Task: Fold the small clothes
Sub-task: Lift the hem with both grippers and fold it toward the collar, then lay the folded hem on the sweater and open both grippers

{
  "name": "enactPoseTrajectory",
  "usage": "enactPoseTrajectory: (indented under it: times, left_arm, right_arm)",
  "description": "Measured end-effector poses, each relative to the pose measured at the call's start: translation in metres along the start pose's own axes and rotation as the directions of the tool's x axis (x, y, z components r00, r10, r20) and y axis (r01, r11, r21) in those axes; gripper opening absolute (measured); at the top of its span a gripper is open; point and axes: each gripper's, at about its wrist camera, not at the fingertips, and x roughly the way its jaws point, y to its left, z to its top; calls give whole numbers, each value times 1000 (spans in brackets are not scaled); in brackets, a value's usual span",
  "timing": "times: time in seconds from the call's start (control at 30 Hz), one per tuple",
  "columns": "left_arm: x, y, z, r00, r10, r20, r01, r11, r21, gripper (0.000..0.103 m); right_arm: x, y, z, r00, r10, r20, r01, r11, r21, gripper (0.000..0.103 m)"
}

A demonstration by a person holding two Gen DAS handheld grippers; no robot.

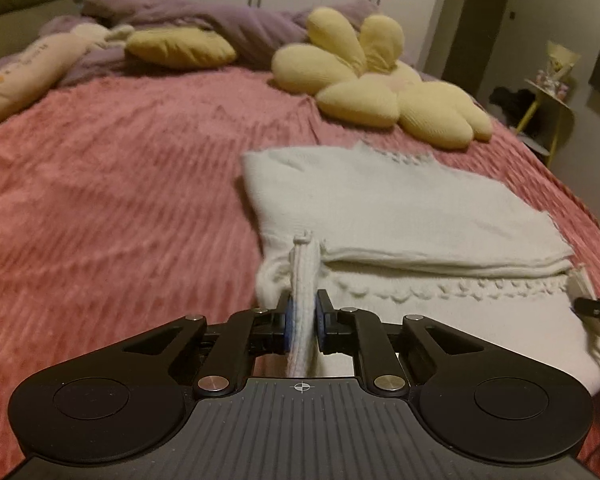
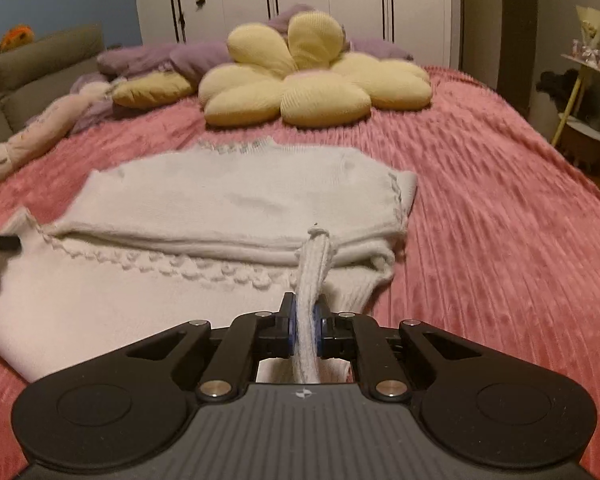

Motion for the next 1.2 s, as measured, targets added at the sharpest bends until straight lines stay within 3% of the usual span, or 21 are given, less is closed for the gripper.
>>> enactPoseTrajectory:
  times: [0.1, 0.23, 0.27, 0.37, 0.47, 0.63, 0.73, 0.87, 1.03, 1.13, 1.2]
  left_arm:
    - [12, -4, -3, 999, 5, -42, -4, 1000, 18, 22]
    - [18, -5, -6, 998, -11, -56, 11, 1000, 9, 21]
    - [19, -6, -6, 998, -8, -55, 9, 1000, 16, 13]
    - [18, -4, -3, 998, -19, -52, 20, 1000, 7, 11]
    - [2, -3, 8, 999, -38, -7, 38, 999, 10, 10]
    - [-32, -6, 53, 986, -98, 134, 97, 995, 15, 10]
    - [-23, -13, 78, 980, -61, 187, 54, 998, 44, 10]
    - [27, -7, 94, 992, -17, 128, 18, 1000, -9, 10]
    - [77, -2, 76, 1000, -10, -8, 10, 1000, -4, 13]
    - [80, 0, 64, 1000, -22, -22, 22, 999, 31, 31]
    - [81, 3, 60, 998, -53, -37, 53, 998, 24, 29]
  right_arm:
    - [10, -2, -1, 999, -4, -32, 5, 1000, 19, 11]
    - [12, -5, -1, 999, -1, -33, 2, 999, 39, 11]
    - [12, -5, -1, 999, -1, -33, 2, 999, 35, 11]
    - [12, -3, -2, 999, -10, -31, 10, 1000, 16, 8]
    - [2, -2, 3, 1000, -4, -4, 4, 1000, 13, 7]
    - [-24, 0, 31, 992, 13, 128, -12, 1000, -8, 7]
    - [-22, -1, 58, 981, -23, 194, 23, 1000, 0, 7]
    - [11, -10, 82, 984, -55, 170, 46, 997, 57, 7]
    - [69, -29, 82, 999, -49, 21, 46, 991, 129, 7]
    - [80, -31, 73, 999, -40, -37, 44, 993, 107, 9]
    - [79, -30, 69, 999, -27, -43, 31, 995, 97, 11]
